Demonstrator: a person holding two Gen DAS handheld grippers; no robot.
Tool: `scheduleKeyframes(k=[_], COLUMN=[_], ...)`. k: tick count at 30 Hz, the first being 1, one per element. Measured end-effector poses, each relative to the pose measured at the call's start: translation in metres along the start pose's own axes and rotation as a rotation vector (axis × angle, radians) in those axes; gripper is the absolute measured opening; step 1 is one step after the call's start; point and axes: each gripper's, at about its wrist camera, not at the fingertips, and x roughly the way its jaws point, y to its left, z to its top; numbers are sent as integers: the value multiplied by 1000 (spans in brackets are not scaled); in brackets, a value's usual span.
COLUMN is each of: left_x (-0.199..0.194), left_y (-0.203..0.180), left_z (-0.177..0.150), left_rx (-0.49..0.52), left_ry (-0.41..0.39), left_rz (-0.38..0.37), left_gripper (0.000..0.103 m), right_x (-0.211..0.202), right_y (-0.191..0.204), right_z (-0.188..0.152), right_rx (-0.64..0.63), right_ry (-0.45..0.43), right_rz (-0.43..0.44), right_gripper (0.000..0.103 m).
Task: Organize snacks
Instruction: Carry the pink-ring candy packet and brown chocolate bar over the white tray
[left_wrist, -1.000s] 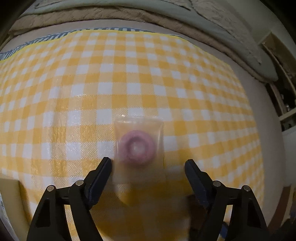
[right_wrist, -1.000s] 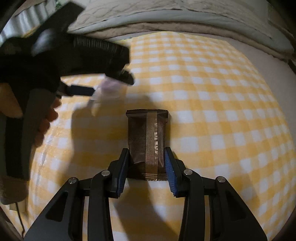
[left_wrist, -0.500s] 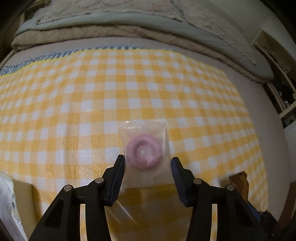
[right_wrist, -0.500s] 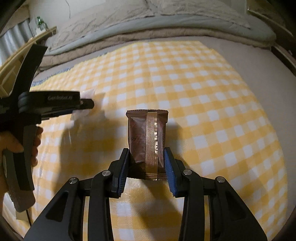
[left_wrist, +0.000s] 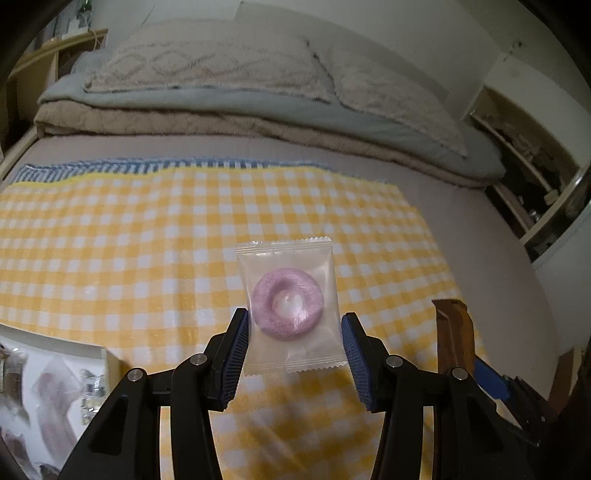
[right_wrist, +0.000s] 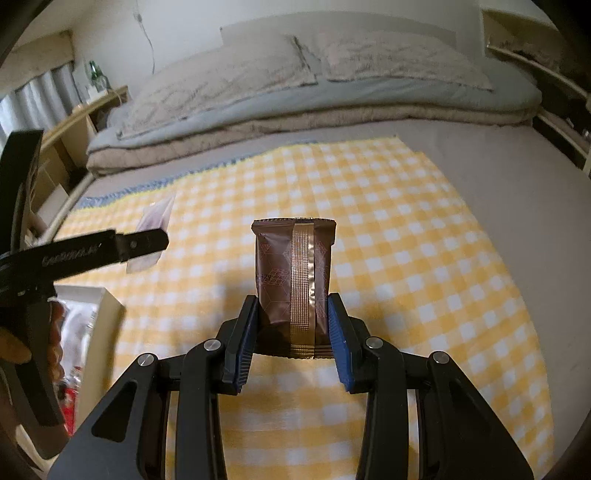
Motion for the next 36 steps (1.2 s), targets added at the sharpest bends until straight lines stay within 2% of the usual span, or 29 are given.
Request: scheduleKeyframes(k=[6,13,19,29,36], left_x=[-62,-130,-191,-283,-324], left_y=[12,41,61,113,154], left_z=[-16,-46,-64,-111,-144], left_rx=[-16,-70,-45,-28,-36], left_ry=[-64,-94,-149,-198,-195], left_rz=[-36,-95,-110,-97,-68], left_gripper=[49,49,49,49,49], right_x=[-32,-63,-86,-110,-111], right_y=[23,52,80,139,188], right_z=[10,7,-2,-15,-26], right_rx=[-11,-43,-71,-117,-164], right_ry=[-59,-91,-113,-127,-93], right_rz=[30,78,122,236,318], right_gripper=[37,37,37,37,37])
